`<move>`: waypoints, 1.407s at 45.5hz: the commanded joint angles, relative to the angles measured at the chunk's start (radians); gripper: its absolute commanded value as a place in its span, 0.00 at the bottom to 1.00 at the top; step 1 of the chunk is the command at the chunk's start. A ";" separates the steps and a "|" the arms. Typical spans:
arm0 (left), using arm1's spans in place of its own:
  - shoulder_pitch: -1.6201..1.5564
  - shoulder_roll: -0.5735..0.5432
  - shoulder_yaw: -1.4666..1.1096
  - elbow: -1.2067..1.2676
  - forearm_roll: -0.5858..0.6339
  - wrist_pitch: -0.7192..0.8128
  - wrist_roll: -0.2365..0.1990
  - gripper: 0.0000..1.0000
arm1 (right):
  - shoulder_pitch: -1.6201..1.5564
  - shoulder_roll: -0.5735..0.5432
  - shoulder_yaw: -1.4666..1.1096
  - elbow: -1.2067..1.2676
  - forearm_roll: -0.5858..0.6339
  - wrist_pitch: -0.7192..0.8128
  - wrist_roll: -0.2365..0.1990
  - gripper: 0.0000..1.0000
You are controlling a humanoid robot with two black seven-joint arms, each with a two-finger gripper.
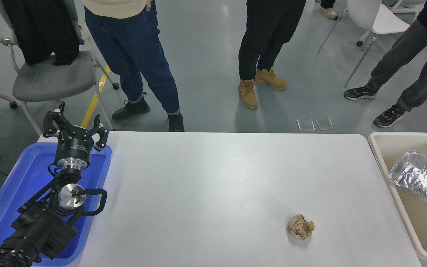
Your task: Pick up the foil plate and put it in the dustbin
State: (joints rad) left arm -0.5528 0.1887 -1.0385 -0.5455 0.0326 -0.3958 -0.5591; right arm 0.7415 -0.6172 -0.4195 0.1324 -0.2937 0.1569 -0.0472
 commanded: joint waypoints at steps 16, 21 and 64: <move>-0.003 0.000 0.002 -0.001 0.001 0.000 0.001 0.99 | 0.508 -0.217 -0.041 0.778 -0.177 0.010 -0.002 1.00; -0.003 0.000 0.002 -0.001 0.001 0.000 0.001 0.99 | 0.610 -0.257 -0.071 0.967 -0.219 0.012 0.000 1.00; 0.001 0.000 0.000 -0.001 0.000 0.000 0.001 0.99 | 1.661 0.277 -0.697 1.501 0.107 0.609 -0.003 1.00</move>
State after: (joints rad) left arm -0.5536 0.1887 -1.0373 -0.5460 0.0336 -0.3958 -0.5584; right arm 2.2453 -0.4680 -1.0856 1.5880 -0.2821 0.6188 -0.0494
